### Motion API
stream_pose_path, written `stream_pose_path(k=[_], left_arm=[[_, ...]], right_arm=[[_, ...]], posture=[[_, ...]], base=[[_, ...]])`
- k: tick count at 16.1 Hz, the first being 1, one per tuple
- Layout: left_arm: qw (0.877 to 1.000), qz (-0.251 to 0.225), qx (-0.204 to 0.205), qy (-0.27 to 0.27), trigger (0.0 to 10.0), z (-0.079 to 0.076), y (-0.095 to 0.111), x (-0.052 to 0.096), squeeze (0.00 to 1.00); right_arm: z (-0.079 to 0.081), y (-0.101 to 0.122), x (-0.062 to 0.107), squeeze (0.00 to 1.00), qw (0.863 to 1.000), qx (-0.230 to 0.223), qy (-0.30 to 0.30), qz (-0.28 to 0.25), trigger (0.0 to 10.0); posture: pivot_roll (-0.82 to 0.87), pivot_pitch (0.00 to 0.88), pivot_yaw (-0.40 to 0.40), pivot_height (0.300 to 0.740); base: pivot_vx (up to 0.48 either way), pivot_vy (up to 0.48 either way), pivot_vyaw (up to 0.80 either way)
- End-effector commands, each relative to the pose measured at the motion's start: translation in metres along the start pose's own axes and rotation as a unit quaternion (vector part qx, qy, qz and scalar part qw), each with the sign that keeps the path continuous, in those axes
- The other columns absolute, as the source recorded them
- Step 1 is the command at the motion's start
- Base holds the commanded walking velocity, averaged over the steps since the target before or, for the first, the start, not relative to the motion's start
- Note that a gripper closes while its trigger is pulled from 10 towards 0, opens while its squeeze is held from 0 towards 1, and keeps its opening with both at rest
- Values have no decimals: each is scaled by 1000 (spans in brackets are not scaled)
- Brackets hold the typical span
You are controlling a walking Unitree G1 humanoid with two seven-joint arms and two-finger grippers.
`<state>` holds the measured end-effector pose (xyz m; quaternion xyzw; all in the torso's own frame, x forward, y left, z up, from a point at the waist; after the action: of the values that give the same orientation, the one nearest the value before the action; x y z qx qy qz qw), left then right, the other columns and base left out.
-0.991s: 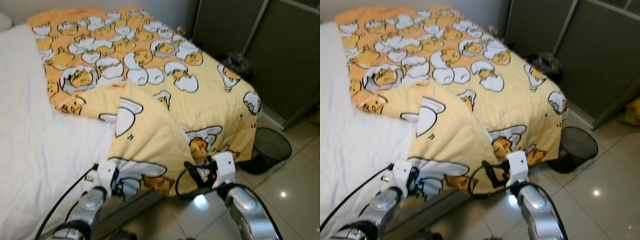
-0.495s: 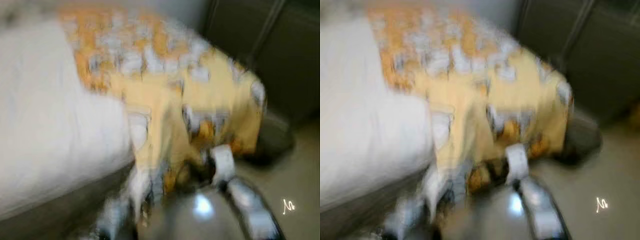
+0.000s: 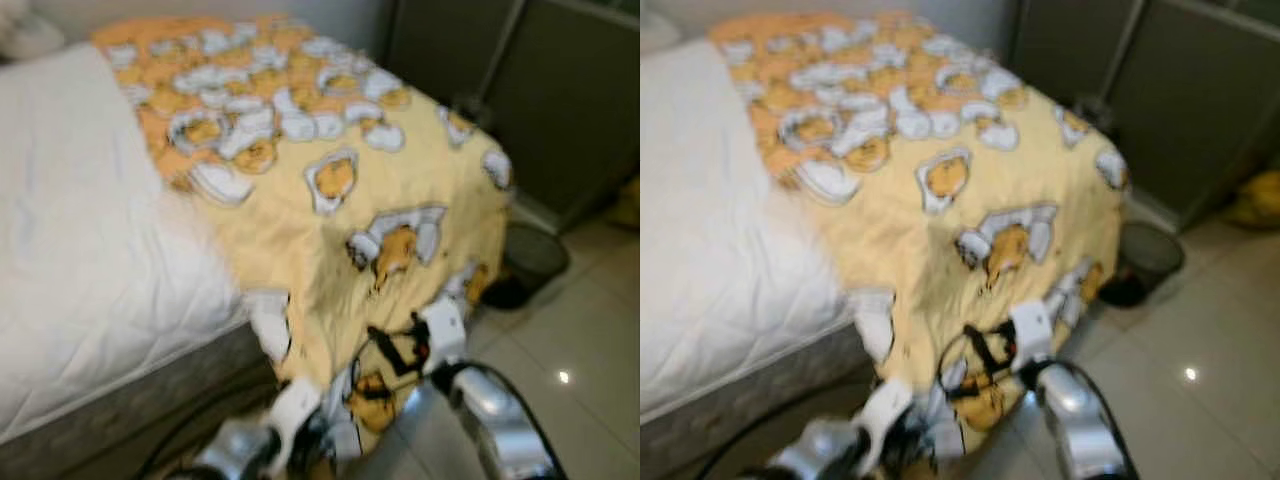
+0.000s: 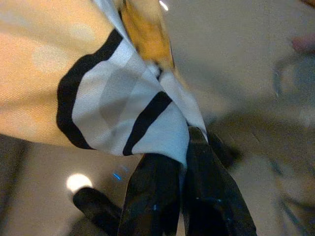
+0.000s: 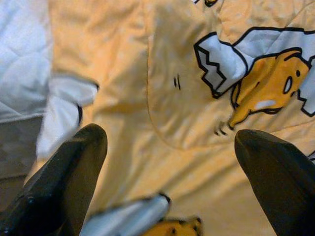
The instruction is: Clean up the room
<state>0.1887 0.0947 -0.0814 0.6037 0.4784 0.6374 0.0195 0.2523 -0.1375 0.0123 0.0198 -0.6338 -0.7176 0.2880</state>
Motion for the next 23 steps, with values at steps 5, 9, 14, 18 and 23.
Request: stream_pose_path(k=[5,9,14,18,23], left_arm=[[999,-45,18,13,10000,9,9,5,0],[979,-105,71,-161,10000,-3,13,17,0],[971,-145,72,-173,10000,-16,25,11,0],[972,-147,82,-166,10000,-7,30,15,0],[974,-131,77,-167,10000,-8,24,15,0]], right_arm=[[-1,-1,1,0,1000,3,3,3,10000],[-2,-2,0,0,1000,4,12,12,10000],[-1,-4,-2,0,1000,8,19,19,10000],[-2,-4,-2,0,1000,10,19,21,10000],[-3,-7,-3,0,999,9,18,26,10000]], posture=[[-14,0,-45,740],[3,0,-50,740],[3,0,-50,740],[7,0,-48,740],[8,0,-44,740]], base=[[0,0,0],[0,0,0],[0,0,0],[0,0,0],[0,-444,0]])
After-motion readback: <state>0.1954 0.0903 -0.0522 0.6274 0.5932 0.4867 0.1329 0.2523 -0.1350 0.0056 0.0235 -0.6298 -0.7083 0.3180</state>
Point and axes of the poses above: a point about 5 cm out from each wrist's last joint towards the gripper, its own x axis pointing back from the gripper into the wrist, its own y axis along the axis of the wrist's last joint, z = x × y, the point moved 1 cm from there along -x, pointing out of the wrist towards the gripper, and after that the axes turned 5 degrees about -x, right-handed, at the moved point
